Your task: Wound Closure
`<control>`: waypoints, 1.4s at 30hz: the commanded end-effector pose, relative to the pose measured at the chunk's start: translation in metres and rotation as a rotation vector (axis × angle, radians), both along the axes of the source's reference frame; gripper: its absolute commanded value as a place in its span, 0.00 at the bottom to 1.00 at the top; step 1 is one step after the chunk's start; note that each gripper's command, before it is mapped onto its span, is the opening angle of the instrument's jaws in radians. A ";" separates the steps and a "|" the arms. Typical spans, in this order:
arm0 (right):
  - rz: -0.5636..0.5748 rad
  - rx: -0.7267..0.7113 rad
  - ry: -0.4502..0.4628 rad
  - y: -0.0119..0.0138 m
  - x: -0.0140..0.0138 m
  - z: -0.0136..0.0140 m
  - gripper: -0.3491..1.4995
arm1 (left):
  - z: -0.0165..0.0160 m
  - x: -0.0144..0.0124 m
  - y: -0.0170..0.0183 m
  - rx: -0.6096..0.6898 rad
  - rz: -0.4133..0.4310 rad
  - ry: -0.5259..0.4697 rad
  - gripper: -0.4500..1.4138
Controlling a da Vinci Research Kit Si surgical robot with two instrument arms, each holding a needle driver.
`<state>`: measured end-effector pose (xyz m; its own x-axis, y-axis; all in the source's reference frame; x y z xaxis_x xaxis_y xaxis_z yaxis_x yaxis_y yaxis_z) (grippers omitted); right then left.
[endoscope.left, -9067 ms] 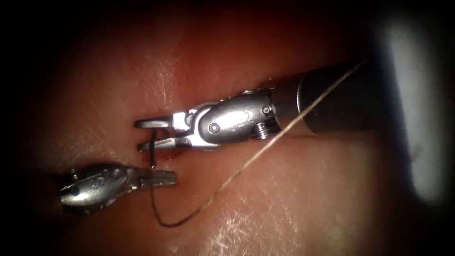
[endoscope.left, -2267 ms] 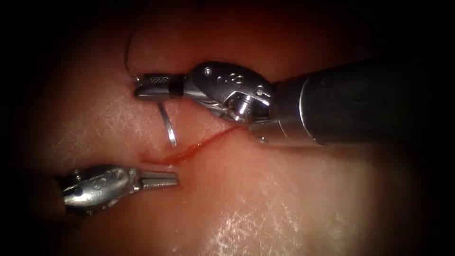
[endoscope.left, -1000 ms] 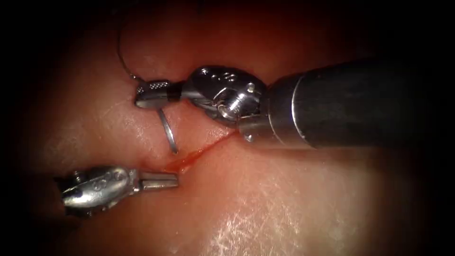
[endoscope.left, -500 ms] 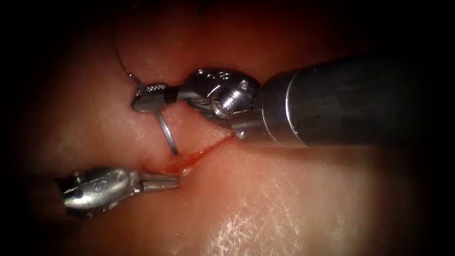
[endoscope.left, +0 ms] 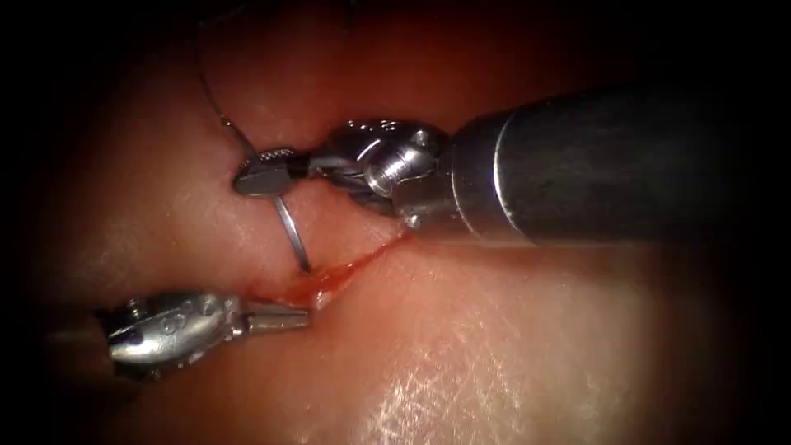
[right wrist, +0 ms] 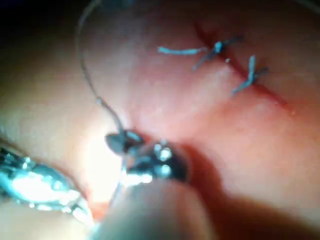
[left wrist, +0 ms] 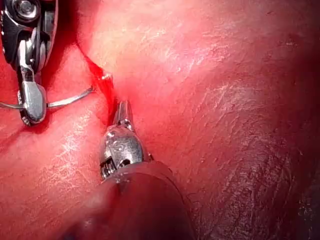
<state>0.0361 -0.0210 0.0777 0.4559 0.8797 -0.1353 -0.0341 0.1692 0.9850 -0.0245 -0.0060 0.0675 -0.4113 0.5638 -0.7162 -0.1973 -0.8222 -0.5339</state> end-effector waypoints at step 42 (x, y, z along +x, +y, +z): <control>0.266 -0.623 -0.054 0.0074 -0.0007 0.0025 0.99 | 0.0003 -0.0003 -0.0001 0.018 0.000 -0.005 0.23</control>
<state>0.0345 -0.0132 0.0794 0.2529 0.7269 -0.6385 -0.2139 0.6856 0.6958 -0.0243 -0.0055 0.0670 -0.4106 0.5688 -0.7126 -0.1943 -0.8182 -0.5411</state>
